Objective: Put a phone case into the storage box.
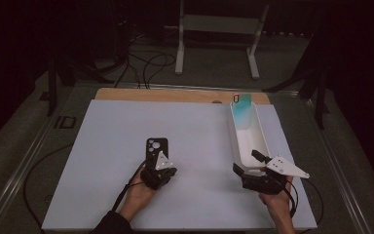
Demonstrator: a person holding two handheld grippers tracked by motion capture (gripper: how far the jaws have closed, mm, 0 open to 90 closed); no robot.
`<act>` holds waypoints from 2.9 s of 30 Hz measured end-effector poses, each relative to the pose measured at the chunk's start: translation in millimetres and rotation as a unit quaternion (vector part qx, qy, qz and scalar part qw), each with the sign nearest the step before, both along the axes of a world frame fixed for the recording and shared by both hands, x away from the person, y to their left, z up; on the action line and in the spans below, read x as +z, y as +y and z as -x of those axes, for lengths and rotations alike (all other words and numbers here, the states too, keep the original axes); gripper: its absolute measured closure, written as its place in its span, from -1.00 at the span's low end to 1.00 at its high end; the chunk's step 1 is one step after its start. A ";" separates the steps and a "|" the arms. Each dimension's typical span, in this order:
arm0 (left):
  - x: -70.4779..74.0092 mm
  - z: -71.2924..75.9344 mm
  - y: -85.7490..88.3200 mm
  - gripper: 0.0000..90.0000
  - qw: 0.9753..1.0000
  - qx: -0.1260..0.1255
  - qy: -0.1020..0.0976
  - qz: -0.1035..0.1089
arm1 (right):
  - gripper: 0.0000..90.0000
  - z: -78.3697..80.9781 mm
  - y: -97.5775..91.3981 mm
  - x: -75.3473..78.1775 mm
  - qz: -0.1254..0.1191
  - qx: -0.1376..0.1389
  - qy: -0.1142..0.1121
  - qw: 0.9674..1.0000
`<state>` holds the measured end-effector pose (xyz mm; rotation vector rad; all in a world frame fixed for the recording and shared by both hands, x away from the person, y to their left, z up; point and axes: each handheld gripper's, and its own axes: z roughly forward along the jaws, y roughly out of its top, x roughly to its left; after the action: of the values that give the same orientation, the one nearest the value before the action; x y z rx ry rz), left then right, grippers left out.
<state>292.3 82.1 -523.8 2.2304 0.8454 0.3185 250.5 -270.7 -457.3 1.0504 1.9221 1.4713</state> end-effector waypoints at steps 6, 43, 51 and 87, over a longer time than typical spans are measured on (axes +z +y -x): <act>2.4 8.2 24.8 1.00 0.999 0.038 0.001 -0.015 | -0.71 0.6 -0.4 1.1 0.003 0.000 -0.002 1.000; 57.5 59.1 158.9 -1.00 0.965 0.157 -0.167 0.130 | -0.79 -1.3 3.2 1.1 0.016 0.007 -0.022 1.000; 57.0 60.1 163.5 -1.00 0.964 0.161 -0.167 0.131 | -0.79 1.7 1.2 -1.7 0.022 0.019 -0.023 0.999; 70.0 14.5 151.9 -1.00 0.980 0.129 -0.101 0.108 | -0.79 -2.5 3.0 3.0 0.016 0.026 -0.009 0.999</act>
<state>277.8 234.0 -453.8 1.8539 1.0080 0.5391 253.0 -267.7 -454.3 0.9760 1.9670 1.4681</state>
